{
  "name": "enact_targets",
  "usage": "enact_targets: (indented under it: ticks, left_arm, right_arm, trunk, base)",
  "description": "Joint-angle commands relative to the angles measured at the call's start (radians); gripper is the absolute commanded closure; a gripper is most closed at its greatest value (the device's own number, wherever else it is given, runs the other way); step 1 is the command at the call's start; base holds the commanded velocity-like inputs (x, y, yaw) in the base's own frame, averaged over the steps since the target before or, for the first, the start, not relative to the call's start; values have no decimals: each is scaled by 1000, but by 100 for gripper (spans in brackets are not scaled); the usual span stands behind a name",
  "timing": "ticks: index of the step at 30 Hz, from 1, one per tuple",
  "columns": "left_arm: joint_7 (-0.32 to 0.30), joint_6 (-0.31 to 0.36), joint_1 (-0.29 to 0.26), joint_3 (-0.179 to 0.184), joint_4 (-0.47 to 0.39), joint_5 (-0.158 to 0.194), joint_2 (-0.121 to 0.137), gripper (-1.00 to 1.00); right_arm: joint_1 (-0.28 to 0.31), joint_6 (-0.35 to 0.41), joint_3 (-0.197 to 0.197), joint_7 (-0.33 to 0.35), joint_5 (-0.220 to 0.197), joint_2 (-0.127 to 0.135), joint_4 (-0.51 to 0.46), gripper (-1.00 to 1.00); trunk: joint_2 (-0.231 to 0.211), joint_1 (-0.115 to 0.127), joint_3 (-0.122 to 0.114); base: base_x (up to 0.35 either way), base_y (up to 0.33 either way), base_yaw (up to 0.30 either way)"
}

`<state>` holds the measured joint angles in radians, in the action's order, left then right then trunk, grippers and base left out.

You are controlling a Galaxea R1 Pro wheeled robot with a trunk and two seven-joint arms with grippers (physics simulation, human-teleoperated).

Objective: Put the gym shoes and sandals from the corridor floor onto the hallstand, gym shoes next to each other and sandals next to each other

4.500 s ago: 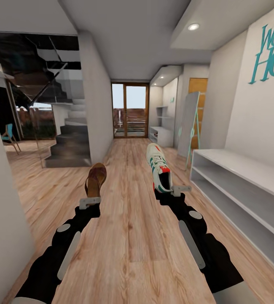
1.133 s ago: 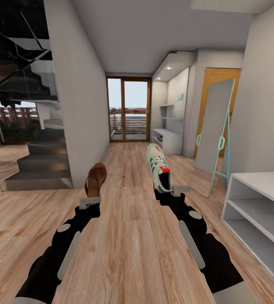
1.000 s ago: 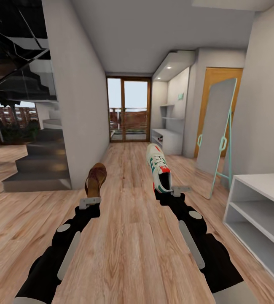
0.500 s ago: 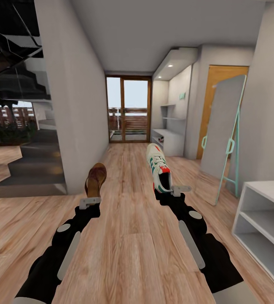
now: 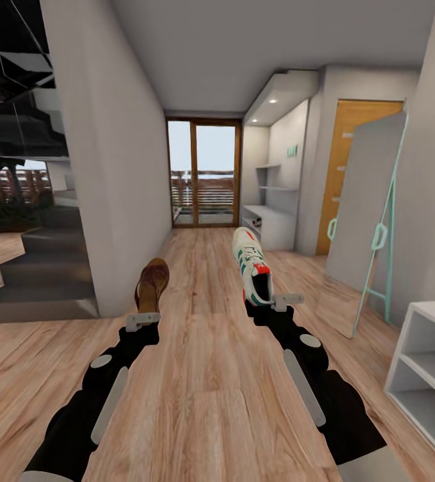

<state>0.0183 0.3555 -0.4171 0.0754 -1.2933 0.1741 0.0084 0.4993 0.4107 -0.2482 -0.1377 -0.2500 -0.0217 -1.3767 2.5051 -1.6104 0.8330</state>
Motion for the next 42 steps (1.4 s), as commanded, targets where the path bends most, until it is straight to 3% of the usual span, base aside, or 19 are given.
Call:
enact_targets:
  ticks: [1, 42]
  left_arm:
    - [3, 5, -1, 1, -1, 8, 1, 100]
    - [3, 5, 0, 1, -1, 8, 1, 100]
  right_arm:
    - [1, 4, -2, -10, -10, 0, -1, 100]
    - [1, 4, -4, -10, -9, 0, -2, 100]
  trunk:
    - [1, 0, 1]
    - [1, 0, 1]
  base:
    - [346, 0, 0]
    - [346, 0, 0]
